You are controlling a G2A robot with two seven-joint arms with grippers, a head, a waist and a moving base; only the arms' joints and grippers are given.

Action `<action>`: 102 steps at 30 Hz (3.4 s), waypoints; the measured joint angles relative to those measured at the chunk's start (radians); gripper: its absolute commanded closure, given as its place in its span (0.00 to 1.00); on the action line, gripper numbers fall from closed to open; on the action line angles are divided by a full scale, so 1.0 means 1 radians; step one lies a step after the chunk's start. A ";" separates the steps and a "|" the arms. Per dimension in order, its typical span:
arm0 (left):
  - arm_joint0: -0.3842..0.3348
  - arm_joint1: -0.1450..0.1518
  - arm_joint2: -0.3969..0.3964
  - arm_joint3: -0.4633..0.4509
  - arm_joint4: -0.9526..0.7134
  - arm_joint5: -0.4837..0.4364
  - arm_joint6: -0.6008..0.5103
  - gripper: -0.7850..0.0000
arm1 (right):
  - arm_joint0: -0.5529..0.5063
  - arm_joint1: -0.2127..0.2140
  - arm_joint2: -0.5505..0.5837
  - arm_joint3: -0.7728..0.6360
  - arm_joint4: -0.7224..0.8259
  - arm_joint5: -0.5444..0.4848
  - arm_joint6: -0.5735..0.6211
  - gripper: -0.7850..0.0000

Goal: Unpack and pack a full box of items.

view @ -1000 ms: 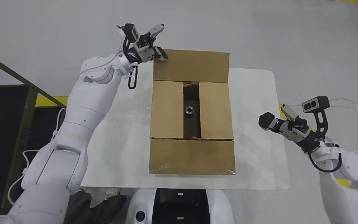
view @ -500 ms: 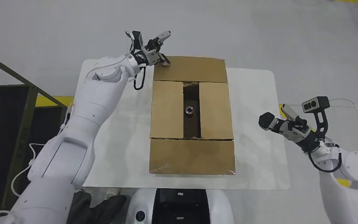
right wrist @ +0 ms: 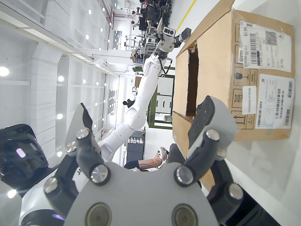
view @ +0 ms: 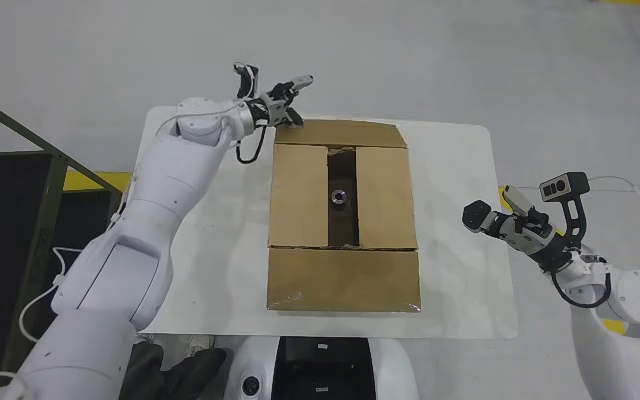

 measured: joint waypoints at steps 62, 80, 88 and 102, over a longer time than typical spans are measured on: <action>0.620 0.280 -0.890 -0.651 0.034 -0.285 -0.440 0.00 | 0.000 0.000 0.000 0.000 0.000 0.000 0.000 0.00; 0.623 0.284 -0.895 -0.652 0.037 -0.296 -0.454 0.00 | 0.000 0.000 0.000 0.000 0.000 0.000 0.000 0.00; 0.623 0.284 -0.895 -0.652 0.037 -0.296 -0.454 0.00 | 0.000 0.000 0.000 0.000 0.000 0.000 0.000 0.00; 0.623 0.284 -0.895 -0.652 0.037 -0.296 -0.454 0.00 | 0.016 0.001 -0.062 -0.086 -0.102 0.066 -0.027 0.00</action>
